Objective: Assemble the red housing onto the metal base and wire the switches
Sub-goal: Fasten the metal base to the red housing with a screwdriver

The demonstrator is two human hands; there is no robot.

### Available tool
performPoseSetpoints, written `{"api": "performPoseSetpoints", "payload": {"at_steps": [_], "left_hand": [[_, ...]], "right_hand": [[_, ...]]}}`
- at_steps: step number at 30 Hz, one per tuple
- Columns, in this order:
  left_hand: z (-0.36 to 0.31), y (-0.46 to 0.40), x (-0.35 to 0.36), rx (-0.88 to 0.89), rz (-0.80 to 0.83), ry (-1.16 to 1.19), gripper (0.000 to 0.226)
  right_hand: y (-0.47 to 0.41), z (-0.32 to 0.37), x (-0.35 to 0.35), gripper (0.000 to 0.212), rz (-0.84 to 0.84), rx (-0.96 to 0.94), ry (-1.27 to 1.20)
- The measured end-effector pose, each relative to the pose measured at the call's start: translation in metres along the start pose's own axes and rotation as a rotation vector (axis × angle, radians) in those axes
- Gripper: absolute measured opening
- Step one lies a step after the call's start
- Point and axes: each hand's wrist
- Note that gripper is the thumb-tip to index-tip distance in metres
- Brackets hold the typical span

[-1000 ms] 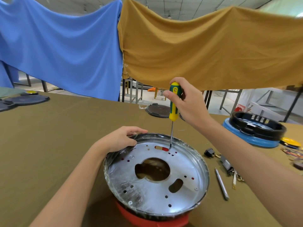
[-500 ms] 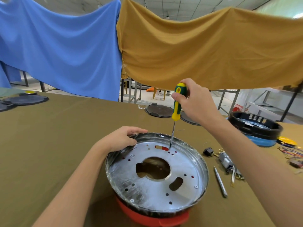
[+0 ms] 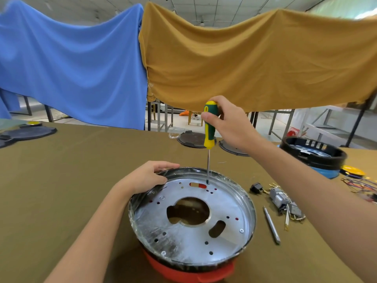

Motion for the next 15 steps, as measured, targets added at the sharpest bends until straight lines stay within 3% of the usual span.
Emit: {"api": "performPoseSetpoints", "payload": {"at_steps": [7,11,15], "left_hand": [[0.0,-0.001,-0.001,-0.001,0.021,0.043,0.052],[-0.001,-0.001,-0.002,-0.044,0.032,0.099,0.048],[-0.001,-0.001,-0.003,-0.084,0.012,0.157,0.042]], "right_hand": [[0.021,-0.01,-0.014,0.027,-0.257,0.099,-0.16],[0.064,-0.03,-0.035,0.024,-0.533,0.419,-0.406],[0.116,-0.044,-0.035,0.019,-0.51,0.638,-0.451]]}}
Point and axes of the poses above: each hand's wrist, its own y-axis away from the middle knuckle, its own x-axis out of the palm, z = x × y, and after that the axes turned 12 degrees about -x, right-handed
